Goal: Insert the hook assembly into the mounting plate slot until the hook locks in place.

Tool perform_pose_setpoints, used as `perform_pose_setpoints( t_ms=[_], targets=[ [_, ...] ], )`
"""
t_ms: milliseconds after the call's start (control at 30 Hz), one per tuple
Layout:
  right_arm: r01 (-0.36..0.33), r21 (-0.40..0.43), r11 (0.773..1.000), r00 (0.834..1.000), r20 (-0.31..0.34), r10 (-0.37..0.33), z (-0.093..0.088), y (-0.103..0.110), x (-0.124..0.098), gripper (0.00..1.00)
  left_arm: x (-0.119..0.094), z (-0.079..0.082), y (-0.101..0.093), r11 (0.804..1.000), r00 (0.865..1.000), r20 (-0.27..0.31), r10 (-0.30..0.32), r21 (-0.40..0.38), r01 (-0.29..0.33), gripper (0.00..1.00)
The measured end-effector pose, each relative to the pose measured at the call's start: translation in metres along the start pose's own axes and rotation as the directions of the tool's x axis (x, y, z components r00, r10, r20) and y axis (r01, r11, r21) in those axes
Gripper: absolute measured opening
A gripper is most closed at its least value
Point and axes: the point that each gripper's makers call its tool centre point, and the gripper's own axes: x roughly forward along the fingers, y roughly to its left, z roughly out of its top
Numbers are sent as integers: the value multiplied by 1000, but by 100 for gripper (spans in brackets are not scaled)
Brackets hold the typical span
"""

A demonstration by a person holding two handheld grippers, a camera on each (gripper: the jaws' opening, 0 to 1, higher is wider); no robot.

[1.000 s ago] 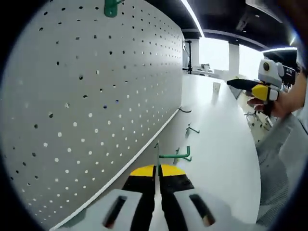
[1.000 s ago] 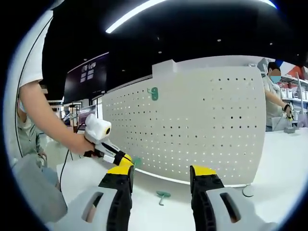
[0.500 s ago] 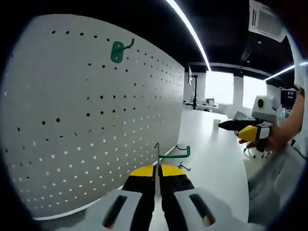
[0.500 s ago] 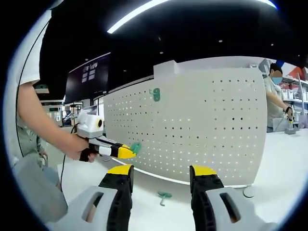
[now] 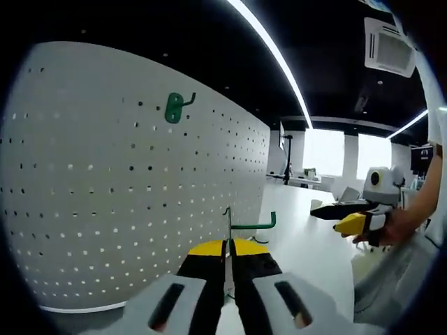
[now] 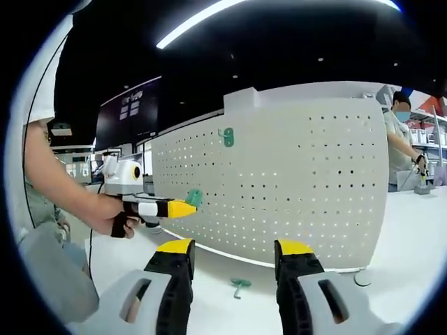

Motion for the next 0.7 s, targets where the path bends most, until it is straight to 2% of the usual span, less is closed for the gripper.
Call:
perform_pose_setpoints(
  t_ms=[167, 200, 400, 500, 533, 700],
  targets=[
    [-14, 78, 997, 999, 37, 11, 5, 0, -1, 44, 0, 4, 1, 1000, 1000, 10, 9, 2, -9, 2],
    [-20, 119, 993, 999, 44, 15, 6, 0, -1, 44, 0, 4, 1, 1000, 1000, 11, 10, 6, -10, 2],
    [-54, 225, 973, 998, 55, 42, 6, 2, -1, 41, 1, 6, -1, 1000, 1000, 10, 14, 27, -14, 2],
    [-63, 219, 974, 997, 60, 51, 7, 5, -1, 37, 2, 6, -3, 999, 1000, 4, 12, 41, -12, 2],
    [-64, 195, 979, 997, 57, 54, 7, 7, -1, 36, 2, 6, -4, 999, 1000, 3, 9, 47, -9, 2],
    [-78, 193, 978, 996, 64, 67, 10, 11, 3, 33, 3, 7, -9, 998, 1000, -1, 4, 61, -4, 2]
  ],
)
